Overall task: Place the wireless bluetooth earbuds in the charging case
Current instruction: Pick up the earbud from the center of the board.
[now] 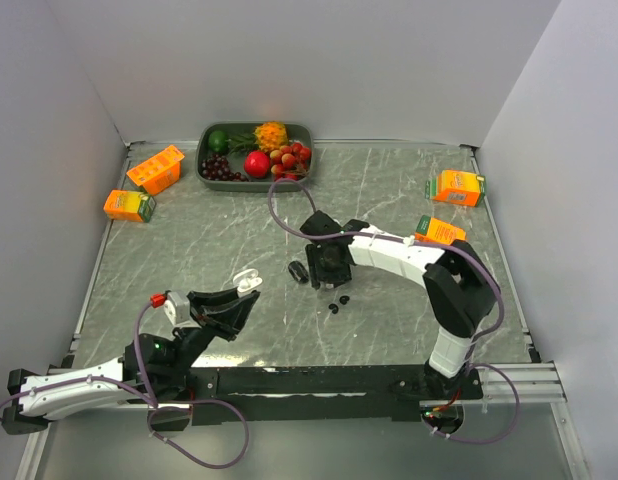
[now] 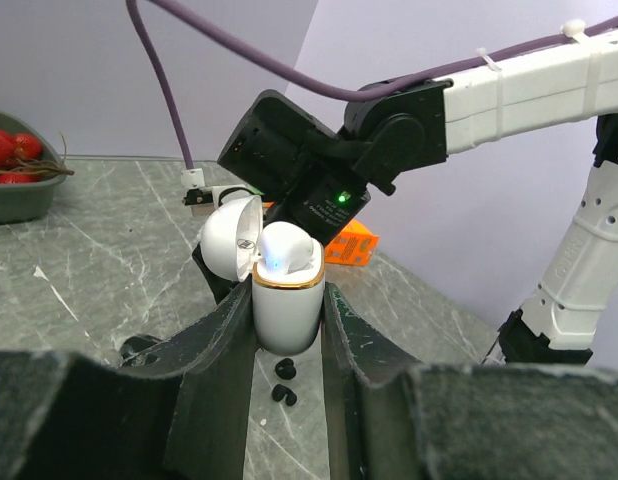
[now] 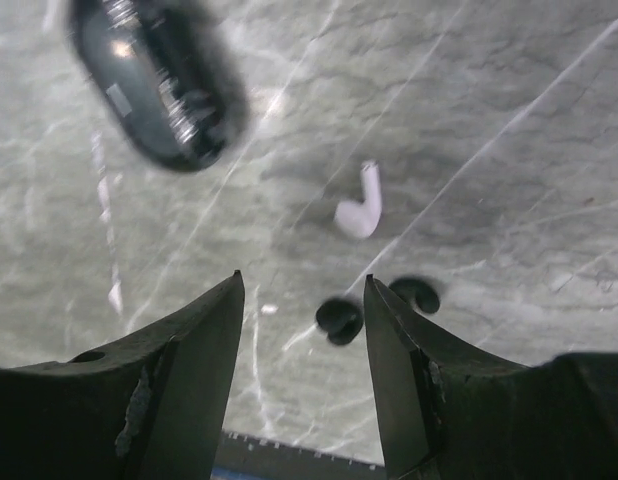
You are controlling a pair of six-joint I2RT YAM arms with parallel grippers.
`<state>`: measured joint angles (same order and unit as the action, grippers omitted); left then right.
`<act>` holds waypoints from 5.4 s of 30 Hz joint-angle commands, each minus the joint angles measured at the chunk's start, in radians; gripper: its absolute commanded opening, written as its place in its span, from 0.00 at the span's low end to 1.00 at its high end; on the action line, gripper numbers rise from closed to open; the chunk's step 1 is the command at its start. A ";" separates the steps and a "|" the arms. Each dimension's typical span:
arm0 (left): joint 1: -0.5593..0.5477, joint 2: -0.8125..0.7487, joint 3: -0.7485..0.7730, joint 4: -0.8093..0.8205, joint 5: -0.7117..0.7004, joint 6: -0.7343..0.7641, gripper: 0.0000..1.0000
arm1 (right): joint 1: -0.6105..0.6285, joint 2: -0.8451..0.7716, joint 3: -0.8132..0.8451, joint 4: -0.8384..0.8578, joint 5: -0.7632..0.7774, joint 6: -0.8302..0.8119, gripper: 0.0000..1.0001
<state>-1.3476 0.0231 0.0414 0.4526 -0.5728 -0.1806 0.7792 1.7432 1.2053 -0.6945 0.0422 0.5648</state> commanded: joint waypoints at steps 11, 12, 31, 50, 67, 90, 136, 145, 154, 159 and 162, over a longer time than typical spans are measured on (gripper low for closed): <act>0.002 -0.031 0.005 -0.031 0.002 -0.016 0.01 | -0.008 0.085 0.013 0.041 0.147 -0.019 0.47; 0.002 -0.031 0.006 -0.031 0.004 -0.014 0.01 | -0.009 0.088 0.013 0.046 0.147 -0.019 0.46; 0.002 -0.031 0.008 -0.038 0.010 -0.019 0.01 | 0.052 0.007 -0.047 0.069 0.280 -0.160 0.02; 0.001 -0.032 0.003 -0.034 0.024 -0.011 0.01 | 0.083 -0.264 -0.383 0.607 -0.016 -0.770 0.11; 0.001 -0.046 0.003 -0.040 0.021 -0.011 0.01 | 0.045 -0.152 -0.308 0.558 0.010 -0.684 0.51; 0.001 -0.014 0.015 -0.034 0.031 -0.022 0.01 | 0.055 -0.251 -0.205 0.249 0.122 -0.247 0.59; 0.001 -0.020 0.020 -0.088 0.016 -0.034 0.01 | 0.054 -0.053 -0.196 0.340 0.117 -0.318 0.48; 0.001 -0.020 0.018 -0.080 0.017 -0.033 0.01 | 0.051 -0.056 -0.196 0.337 0.114 -0.321 0.45; 0.001 -0.020 0.017 -0.084 0.014 -0.034 0.01 | 0.052 -0.091 -0.210 0.351 0.119 -0.319 0.28; 0.001 -0.022 0.017 -0.075 0.017 -0.030 0.01 | 0.052 -0.180 -0.207 0.346 0.119 -0.315 0.24; -0.001 -0.020 0.018 -0.065 0.017 -0.028 0.01 | 0.052 -0.266 -0.191 0.339 0.113 -0.309 0.22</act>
<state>-1.3476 0.0147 0.0414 0.3515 -0.5552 -0.2050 0.8341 1.6249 0.9936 -0.3702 0.1459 0.2424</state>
